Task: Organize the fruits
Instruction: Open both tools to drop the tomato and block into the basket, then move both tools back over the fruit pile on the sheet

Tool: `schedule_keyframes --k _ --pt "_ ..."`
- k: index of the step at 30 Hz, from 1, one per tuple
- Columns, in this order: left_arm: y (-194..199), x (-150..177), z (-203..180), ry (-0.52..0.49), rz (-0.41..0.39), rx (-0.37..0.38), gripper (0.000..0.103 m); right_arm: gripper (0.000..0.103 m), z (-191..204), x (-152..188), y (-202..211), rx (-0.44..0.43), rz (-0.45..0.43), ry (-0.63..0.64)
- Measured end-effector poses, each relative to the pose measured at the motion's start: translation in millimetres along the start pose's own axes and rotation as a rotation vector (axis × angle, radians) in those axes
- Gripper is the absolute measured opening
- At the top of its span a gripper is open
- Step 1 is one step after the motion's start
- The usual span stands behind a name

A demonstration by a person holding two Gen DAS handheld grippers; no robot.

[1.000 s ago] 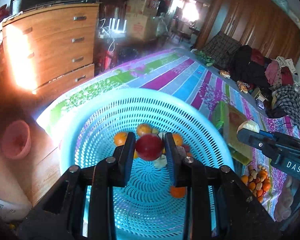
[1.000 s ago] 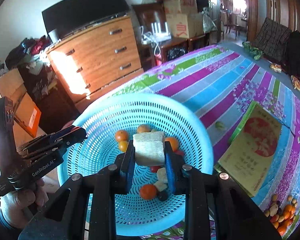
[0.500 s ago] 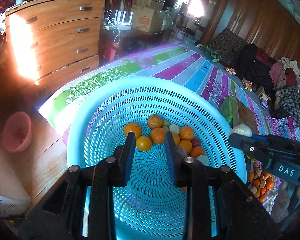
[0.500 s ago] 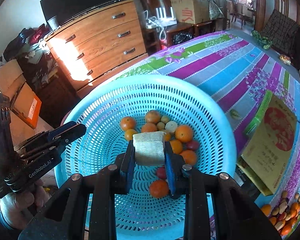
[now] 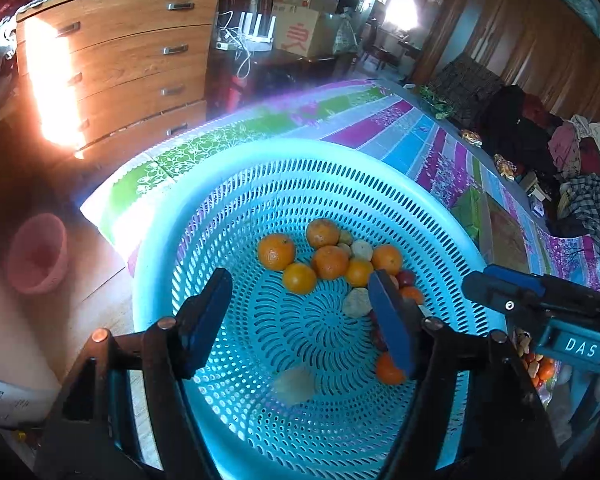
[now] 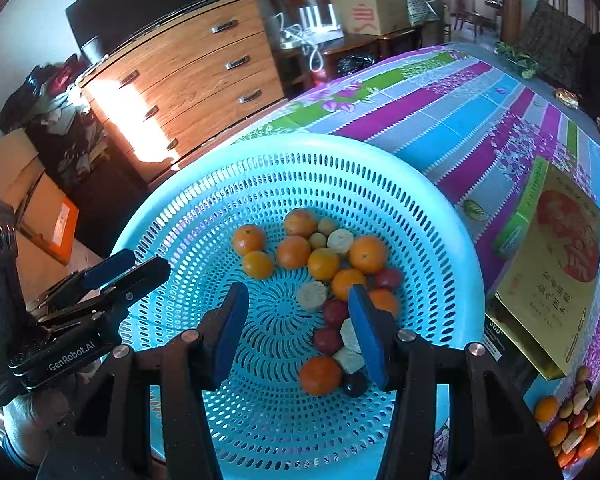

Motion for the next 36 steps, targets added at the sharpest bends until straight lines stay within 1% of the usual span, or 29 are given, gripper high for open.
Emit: schedule_keyframes --k 14,20,36 --pt "1 0 -1 0.000 -0.007 0.002 0.072 0.055 -9 6 6 -0.007 -0.012 -0.031" --pt "2 0 -7 -0.010 -0.006 -0.001 0.072 0.055 -10 6 10 -0.007 -0.016 -0.028" --pt "0 0 -8 -0.012 0.001 -0.010 0.072 0.055 -11 7 8 -0.008 -0.011 -0.030"
Point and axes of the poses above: each gripper's, at about its wrist camera, not at the fingertips, and y roughly against the way its jaws point, z to its left, x to its underside, the point moved 5 cm from there along -y, roughly the way its jaws point, and after that the axes turned 1 degree about x, right-handed, at the moved point
